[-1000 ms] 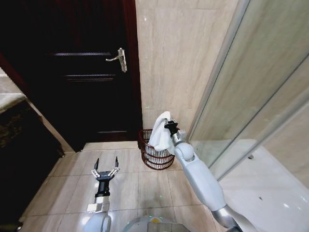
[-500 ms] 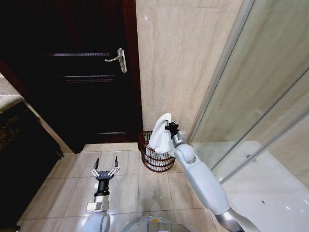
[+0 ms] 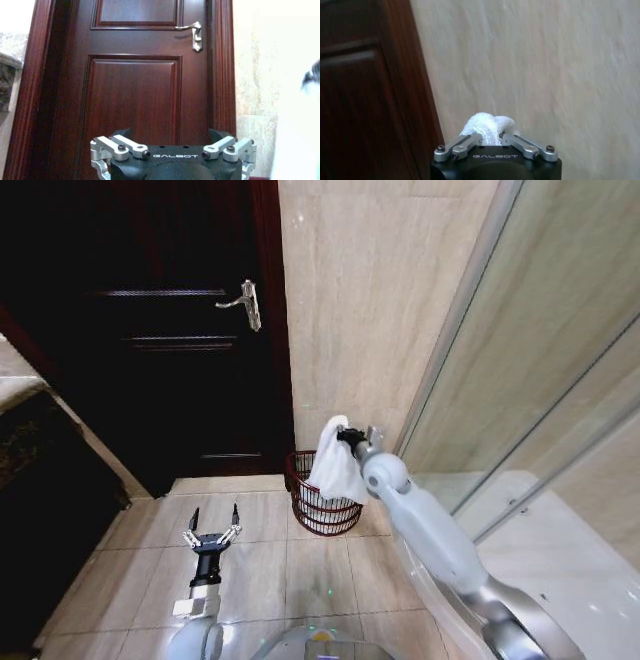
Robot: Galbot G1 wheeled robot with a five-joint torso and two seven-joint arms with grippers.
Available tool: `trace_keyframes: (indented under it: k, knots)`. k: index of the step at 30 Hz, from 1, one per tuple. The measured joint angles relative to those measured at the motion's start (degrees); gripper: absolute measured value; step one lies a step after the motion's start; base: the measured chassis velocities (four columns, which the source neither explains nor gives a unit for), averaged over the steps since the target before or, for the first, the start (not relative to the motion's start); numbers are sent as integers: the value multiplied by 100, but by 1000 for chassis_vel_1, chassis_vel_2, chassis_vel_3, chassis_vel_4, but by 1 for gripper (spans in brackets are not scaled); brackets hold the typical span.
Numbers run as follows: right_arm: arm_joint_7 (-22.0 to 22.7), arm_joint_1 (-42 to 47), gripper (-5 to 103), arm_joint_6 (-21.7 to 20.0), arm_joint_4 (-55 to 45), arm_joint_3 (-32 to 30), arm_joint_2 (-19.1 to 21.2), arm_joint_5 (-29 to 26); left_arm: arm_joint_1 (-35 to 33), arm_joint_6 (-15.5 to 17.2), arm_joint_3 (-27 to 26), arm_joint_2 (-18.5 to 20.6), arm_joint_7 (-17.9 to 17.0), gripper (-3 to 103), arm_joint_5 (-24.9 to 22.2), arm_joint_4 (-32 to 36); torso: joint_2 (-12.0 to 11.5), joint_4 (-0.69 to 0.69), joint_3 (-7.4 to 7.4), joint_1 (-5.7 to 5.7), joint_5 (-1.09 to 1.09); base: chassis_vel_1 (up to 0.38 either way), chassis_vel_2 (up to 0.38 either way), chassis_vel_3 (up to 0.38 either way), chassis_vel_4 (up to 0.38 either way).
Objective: Discard the used towel into the hamper.
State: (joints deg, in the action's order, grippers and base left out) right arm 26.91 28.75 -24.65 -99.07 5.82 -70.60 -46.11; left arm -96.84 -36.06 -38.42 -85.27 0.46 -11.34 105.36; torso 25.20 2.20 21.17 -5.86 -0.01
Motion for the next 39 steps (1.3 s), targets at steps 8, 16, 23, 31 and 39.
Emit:
trace_keyframes:
  k: [8,16,23,31,39]
  knots:
    - [-105,-323,4,151,60,-59,-58,256,18,-20,-13,71,-1,100,-87,-70,1,-2,-1,0,-1,0,0,0,0]
    - [-663,387,4,830,900,-37,-475,975,79,-79,50,62,3,100,-59,-187,1,-2,0,0,0,0,0,0,0]
    - [-832,681,4,1143,1450,14,-897,1220,90,-141,102,10,17,100,-37,-291,1,0,0,0,-1,0,0,0,0]
    - [-509,860,4,752,1453,341,-831,770,49,-273,86,26,9,100,-73,-387,1,-1,0,0,0,0,0,0,0]
    - [340,634,4,-605,1099,515,-462,-648,31,-332,26,82,-8,100,-185,-399,1,-2,-1,0,2,0,0,0,0]
